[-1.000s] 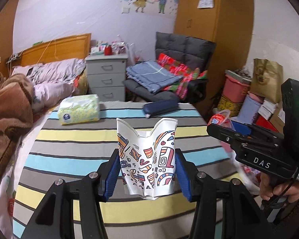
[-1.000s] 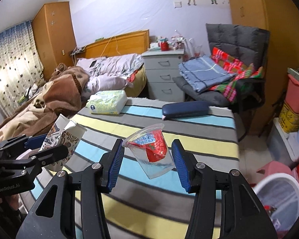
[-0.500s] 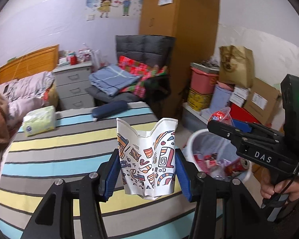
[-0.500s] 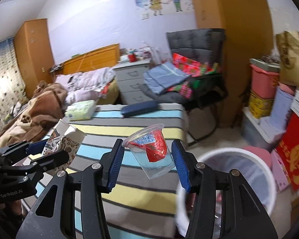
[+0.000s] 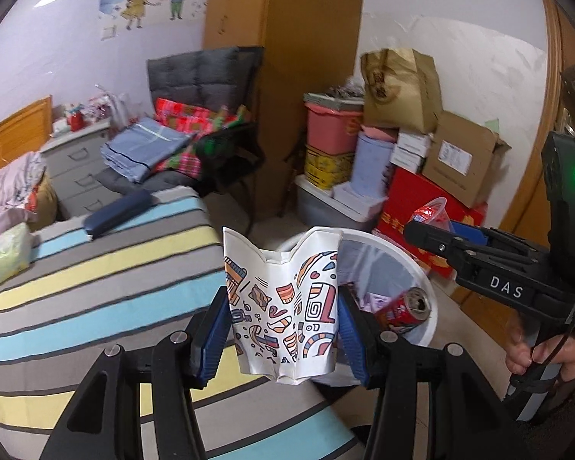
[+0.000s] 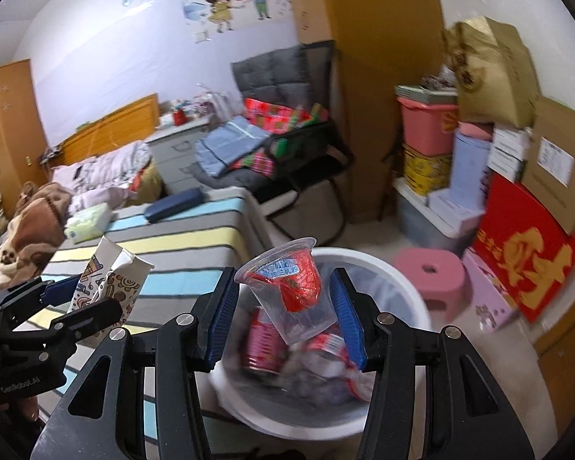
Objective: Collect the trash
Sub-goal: 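Carry the plastic cup and paper cup over the white bin with both tools, then open both tools to drop the plastic cup and paper cup into the bin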
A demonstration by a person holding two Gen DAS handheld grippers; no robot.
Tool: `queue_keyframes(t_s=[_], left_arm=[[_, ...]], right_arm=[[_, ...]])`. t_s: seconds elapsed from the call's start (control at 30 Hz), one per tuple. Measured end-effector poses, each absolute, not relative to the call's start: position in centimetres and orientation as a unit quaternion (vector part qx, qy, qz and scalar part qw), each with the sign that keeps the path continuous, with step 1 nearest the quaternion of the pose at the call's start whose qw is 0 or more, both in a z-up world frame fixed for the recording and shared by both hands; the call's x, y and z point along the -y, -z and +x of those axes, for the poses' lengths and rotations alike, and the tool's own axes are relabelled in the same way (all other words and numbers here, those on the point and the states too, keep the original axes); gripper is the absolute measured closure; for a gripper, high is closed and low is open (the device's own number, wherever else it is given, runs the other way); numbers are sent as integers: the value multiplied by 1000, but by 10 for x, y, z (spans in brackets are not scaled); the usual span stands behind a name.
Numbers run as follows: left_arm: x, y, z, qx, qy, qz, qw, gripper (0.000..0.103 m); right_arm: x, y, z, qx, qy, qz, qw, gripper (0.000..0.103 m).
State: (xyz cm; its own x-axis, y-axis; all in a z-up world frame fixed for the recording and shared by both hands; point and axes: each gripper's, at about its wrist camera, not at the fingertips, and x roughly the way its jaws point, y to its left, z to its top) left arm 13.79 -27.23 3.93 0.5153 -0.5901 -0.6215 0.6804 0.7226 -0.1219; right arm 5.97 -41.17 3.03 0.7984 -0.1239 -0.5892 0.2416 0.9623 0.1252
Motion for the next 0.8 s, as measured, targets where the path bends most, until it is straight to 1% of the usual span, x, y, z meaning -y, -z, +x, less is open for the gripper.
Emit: queue_keyframes(t_s=[0.3, 0.7, 0.77, 0.8], left_arm=[[320, -5, 141, -361, 380, 84, 848, 48], [352, 20, 159, -384, 392, 97, 830, 45], [353, 22, 159, -383, 390, 99, 832, 43], [353, 22, 159, -382, 389, 100, 832, 39]], right_arm=[[447, -1, 57, -342, 137, 115, 923, 52], [468, 20, 77, -383, 150, 112, 905, 52], [470, 20, 77, -384, 154, 115, 903, 51], [471, 20, 77, -383, 157, 116, 903, 51]])
